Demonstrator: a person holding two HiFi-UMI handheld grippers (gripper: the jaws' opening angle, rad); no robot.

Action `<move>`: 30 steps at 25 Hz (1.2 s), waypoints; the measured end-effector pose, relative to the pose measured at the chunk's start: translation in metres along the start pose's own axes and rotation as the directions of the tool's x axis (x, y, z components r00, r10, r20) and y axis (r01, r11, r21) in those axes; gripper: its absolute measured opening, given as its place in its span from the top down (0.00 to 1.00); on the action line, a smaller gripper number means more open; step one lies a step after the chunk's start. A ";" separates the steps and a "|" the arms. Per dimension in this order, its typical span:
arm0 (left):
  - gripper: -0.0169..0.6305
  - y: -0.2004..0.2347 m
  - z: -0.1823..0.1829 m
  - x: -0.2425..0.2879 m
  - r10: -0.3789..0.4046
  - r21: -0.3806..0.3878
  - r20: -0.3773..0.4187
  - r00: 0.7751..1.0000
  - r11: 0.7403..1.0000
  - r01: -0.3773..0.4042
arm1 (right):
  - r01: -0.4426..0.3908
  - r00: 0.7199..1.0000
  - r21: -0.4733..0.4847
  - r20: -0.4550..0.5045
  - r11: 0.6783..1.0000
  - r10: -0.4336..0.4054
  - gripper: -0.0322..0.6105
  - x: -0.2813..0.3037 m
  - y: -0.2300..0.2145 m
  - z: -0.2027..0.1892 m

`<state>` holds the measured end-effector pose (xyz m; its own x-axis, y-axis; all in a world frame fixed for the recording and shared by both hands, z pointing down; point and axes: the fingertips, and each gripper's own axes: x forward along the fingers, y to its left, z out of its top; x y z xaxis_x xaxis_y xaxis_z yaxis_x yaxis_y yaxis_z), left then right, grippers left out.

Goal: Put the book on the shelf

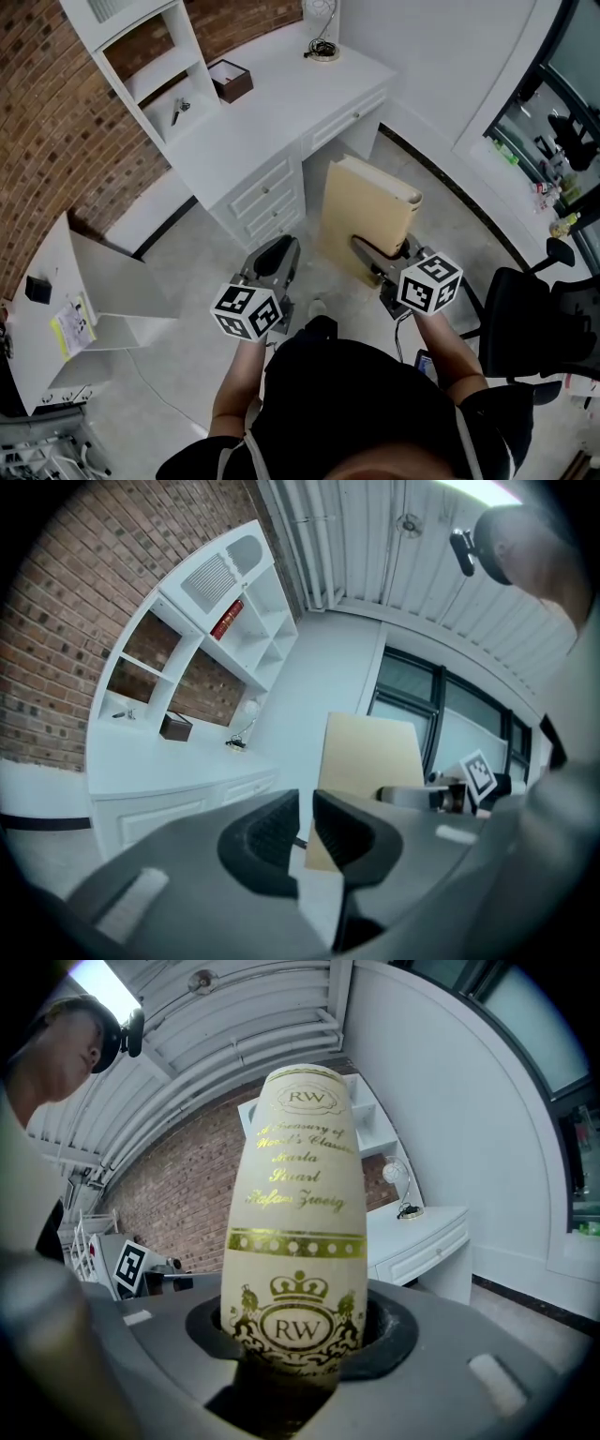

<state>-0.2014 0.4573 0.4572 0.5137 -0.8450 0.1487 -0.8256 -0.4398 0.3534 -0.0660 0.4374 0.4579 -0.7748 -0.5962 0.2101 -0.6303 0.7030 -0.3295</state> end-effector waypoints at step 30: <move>0.90 0.133 0.054 0.078 0.199 -0.037 0.030 0.979 0.979 -0.198 | -0.140 0.988 -0.035 -0.075 0.990 0.137 0.60 0.170 -0.073 0.069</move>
<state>-0.2834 0.3166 0.4654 0.3314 -0.9246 0.1879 -0.9019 -0.2521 0.3507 -0.1483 0.2583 0.4543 -0.8555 -0.4631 0.2316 -0.5167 0.7926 -0.3238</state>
